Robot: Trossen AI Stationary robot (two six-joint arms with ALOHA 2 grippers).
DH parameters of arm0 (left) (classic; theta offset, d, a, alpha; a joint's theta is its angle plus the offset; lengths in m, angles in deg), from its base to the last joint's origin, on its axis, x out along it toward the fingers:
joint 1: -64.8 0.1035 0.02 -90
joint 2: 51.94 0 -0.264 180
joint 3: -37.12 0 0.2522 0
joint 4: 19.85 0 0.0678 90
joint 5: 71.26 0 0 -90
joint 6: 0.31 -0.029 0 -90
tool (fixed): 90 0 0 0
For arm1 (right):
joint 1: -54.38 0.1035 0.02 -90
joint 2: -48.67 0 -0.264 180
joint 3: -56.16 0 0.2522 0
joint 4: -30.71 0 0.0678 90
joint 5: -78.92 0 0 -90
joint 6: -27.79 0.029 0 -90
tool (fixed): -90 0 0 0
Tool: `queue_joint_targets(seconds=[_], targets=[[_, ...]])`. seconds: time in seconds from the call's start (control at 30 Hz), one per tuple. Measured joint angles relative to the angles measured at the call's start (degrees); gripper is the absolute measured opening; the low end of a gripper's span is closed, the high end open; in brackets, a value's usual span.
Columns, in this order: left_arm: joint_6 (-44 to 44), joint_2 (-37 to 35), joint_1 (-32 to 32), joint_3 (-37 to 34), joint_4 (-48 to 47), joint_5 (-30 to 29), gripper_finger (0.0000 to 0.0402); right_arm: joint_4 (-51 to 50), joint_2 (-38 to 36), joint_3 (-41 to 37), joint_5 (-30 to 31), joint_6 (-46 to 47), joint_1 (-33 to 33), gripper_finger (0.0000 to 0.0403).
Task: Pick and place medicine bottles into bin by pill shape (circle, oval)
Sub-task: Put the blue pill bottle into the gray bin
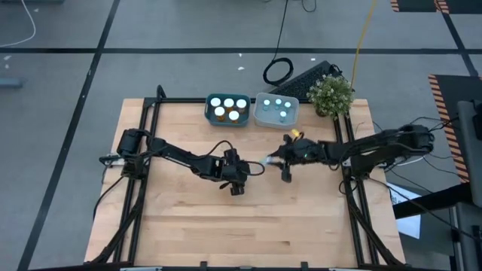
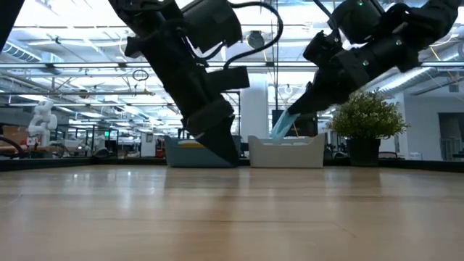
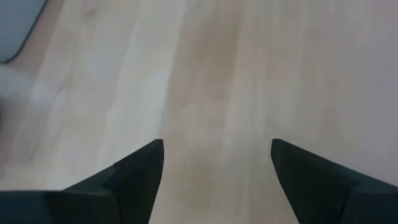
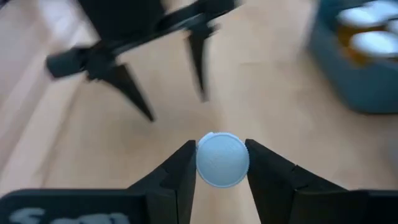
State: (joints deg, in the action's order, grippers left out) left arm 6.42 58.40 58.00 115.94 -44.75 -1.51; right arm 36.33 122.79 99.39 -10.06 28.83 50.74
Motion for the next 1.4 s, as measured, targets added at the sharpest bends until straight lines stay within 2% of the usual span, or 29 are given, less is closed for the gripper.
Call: queue_joint_targets(seconds=[0.27,0.53,0.77,1.07,1.23,1.4], targets=[[-1.6,0.1,2.4,0.0,-0.9,-1.3,0.0273,-11.2,-11.0,2.1,-2.9,-2.3,-13.0,0.0120],[-2.5,0.1,2.7,0.0,-0.4,-1.3,0.0246,-24.4,-9.2,13.7,-7.4,-9.0,-24.0,0.0120],[-2.1,0.1,2.2,0.0,1.5,-1.3,0.0244,-33.0,-0.8,25.0,-10.2,-6.9,-31.3,0.0121],[-1.9,0.1,1.8,0.0,2.0,-1.0,0.0243,-38.0,15.4,36.7,-10.1,-12.0,-34.1,0.0121],[-1.8,0.1,1.7,0.0,2.0,-0.9,0.0243,-39.0,21.6,40.7,-10.0,-13.7,-34.9,0.0121],[-1.9,0.1,1.8,0.0,2.0,-0.9,0.0243,-39.4,24.0,41.4,-9.8,-14.2,-35.5,0.0121]])
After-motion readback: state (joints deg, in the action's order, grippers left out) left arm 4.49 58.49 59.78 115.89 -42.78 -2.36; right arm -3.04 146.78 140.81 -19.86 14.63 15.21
